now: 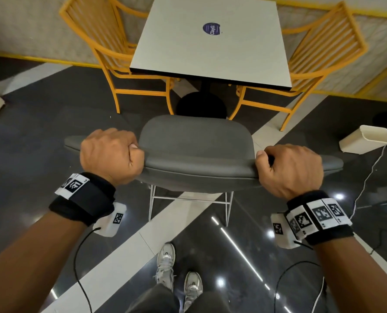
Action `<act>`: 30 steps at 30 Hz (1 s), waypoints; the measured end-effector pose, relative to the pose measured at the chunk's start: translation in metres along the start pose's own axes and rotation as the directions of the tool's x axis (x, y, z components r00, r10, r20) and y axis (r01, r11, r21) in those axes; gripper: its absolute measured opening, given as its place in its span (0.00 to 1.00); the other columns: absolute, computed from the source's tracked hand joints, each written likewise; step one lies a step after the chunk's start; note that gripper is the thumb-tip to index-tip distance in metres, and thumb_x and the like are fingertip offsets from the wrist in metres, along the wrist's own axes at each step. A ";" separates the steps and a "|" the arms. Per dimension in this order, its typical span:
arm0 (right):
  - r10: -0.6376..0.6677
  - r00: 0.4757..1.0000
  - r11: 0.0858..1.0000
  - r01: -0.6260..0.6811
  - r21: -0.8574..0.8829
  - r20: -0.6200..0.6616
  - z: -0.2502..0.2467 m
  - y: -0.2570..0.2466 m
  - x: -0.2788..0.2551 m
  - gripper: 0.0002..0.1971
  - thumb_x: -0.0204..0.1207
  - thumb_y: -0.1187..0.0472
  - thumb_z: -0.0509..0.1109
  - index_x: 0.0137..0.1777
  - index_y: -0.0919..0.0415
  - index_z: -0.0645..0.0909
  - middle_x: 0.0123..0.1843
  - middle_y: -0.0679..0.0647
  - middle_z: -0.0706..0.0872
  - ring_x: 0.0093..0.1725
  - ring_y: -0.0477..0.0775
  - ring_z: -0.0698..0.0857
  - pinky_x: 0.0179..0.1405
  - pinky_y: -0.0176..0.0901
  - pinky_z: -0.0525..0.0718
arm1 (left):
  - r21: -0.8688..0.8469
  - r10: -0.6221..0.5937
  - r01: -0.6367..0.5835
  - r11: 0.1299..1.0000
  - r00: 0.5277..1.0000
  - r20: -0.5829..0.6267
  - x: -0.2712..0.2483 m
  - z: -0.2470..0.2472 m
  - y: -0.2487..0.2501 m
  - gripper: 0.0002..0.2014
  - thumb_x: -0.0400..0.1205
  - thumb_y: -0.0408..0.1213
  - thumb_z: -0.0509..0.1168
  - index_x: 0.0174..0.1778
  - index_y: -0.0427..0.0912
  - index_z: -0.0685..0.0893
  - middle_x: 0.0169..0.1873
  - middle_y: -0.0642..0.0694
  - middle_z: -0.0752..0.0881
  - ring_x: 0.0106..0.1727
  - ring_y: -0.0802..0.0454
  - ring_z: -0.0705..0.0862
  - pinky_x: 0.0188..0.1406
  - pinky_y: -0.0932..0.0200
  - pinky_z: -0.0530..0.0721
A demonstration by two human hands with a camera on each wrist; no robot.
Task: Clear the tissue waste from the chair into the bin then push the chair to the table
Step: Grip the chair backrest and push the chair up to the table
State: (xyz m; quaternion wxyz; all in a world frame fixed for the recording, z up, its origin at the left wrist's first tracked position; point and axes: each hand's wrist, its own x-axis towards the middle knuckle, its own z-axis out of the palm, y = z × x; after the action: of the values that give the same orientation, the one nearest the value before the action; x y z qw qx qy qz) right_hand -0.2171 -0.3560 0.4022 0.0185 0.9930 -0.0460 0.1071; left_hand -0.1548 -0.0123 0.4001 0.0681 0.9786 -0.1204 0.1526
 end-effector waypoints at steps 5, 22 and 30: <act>0.011 0.999 1.000 -0.010 0.009 -0.030 0.011 -0.001 0.042 0.27 0.80 0.43 0.54 0.23 0.57 0.73 0.20 0.49 0.72 0.22 0.54 0.73 0.31 0.43 0.65 | 0.002 0.012 -0.012 1.000 1.000 -0.002 0.042 0.014 -0.007 0.17 0.71 0.43 0.53 0.25 0.40 0.82 0.21 0.42 0.80 0.25 0.38 0.77 0.31 0.55 0.65; 0.086 0.987 0.995 -0.077 0.069 -0.133 0.043 0.003 0.176 0.25 0.78 0.48 0.57 0.21 0.59 0.68 0.19 0.51 0.69 0.21 0.59 0.70 0.27 0.42 0.67 | 0.003 0.022 -0.022 1.000 0.999 -0.045 0.178 0.065 -0.024 0.19 0.73 0.46 0.51 0.29 0.41 0.84 0.25 0.40 0.81 0.28 0.36 0.79 0.30 0.53 0.69; 0.108 0.984 0.993 -0.100 0.063 -0.144 0.048 0.003 0.207 0.23 0.77 0.48 0.57 0.23 0.60 0.73 0.19 0.53 0.70 0.22 0.61 0.72 0.27 0.42 0.69 | -0.015 0.034 -0.036 0.999 0.995 -0.095 0.214 0.081 -0.030 0.20 0.74 0.46 0.50 0.30 0.40 0.84 0.25 0.39 0.82 0.28 0.37 0.77 0.31 0.53 0.66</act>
State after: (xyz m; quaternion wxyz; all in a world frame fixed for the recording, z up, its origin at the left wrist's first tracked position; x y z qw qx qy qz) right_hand -0.0061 -0.3792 0.4002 -0.0116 0.9787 -0.0934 0.1824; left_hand 0.0740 -0.0432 0.3879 0.0790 0.9674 -0.1354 0.1990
